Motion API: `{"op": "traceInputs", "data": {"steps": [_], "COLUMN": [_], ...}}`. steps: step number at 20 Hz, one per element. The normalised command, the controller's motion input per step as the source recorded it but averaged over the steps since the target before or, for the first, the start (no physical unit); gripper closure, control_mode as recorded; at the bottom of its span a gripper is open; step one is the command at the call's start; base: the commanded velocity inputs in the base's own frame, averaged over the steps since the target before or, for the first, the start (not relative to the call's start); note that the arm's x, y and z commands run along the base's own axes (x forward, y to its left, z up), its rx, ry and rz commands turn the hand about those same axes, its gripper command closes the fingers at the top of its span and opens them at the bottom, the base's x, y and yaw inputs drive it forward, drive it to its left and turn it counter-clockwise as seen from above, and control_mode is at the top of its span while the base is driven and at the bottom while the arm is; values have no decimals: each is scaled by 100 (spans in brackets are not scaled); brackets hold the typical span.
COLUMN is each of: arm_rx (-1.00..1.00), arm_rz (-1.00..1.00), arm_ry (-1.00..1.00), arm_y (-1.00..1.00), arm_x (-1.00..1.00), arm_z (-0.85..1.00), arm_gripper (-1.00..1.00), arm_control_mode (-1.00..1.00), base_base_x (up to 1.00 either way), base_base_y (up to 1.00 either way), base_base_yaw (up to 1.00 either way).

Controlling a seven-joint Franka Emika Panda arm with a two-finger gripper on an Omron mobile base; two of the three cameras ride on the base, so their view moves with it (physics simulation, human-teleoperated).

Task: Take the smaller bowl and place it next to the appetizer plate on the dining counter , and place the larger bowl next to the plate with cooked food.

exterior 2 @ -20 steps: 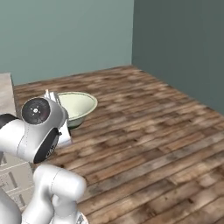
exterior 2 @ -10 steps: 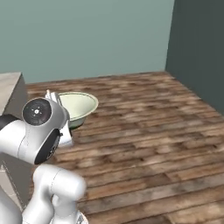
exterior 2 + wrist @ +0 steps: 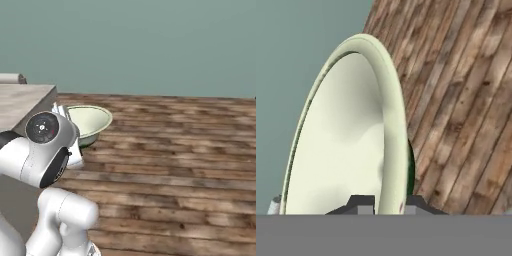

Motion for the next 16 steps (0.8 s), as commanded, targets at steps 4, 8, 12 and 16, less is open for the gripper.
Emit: {"op": "traceInputs", "data": {"steps": [4, 8, 12, 16], "arm_rx": [0, 0, 0, 0], "arm_rz": [0, 0, 0, 0], "arm_ry": [0, 0, 0, 0], "arm_y": [0, 0, 0, 0], "arm_x": [0, 0, 0, 0], "arm_z": [0, 0, 0, 0], "arm_gripper": [100, 100, 100, 100], "arm_control_mode": [100, 100, 100, 100], "base_base_x": [100, 100, 100, 100], "base_base_y": [-47, -50, -63, -71], "base_base_yaw": [53, 51, 46, 42]}}
